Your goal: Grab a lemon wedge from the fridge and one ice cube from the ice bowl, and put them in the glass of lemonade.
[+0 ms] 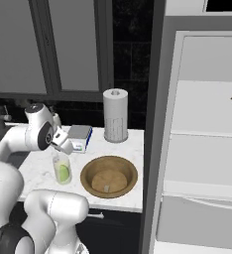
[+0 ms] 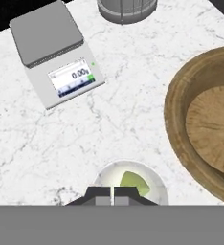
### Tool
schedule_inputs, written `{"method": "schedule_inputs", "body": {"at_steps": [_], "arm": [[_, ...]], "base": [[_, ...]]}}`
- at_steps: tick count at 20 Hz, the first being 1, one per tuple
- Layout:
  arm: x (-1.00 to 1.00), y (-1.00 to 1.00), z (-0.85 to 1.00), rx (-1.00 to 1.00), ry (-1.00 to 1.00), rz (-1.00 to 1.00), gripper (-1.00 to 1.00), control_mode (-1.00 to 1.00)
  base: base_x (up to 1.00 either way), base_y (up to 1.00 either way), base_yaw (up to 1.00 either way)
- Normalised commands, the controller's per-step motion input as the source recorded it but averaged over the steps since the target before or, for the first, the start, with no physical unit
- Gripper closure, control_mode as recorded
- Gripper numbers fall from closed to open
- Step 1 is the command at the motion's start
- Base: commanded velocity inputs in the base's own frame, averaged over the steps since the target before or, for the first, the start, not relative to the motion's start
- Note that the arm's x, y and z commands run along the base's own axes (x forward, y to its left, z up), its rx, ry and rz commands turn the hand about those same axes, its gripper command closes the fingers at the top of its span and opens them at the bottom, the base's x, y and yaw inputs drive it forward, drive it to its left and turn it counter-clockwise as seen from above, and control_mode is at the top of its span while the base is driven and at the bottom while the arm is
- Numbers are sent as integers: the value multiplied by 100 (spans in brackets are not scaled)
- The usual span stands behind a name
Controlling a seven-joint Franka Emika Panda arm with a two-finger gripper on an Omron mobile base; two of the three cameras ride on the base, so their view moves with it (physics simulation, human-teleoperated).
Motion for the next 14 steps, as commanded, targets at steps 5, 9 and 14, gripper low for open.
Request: {"method": "schedule_inputs", "body": {"at_steps": [5,9,14], "arm": [[25,6,-4,0,0,-3,100,-100],[12,0,-10,0,0,-2,100,-100],[-22,0,-2,0,0,-1,100,-100]], "base": [[0,0,0],[0,0,0],[0,0,0]]}}
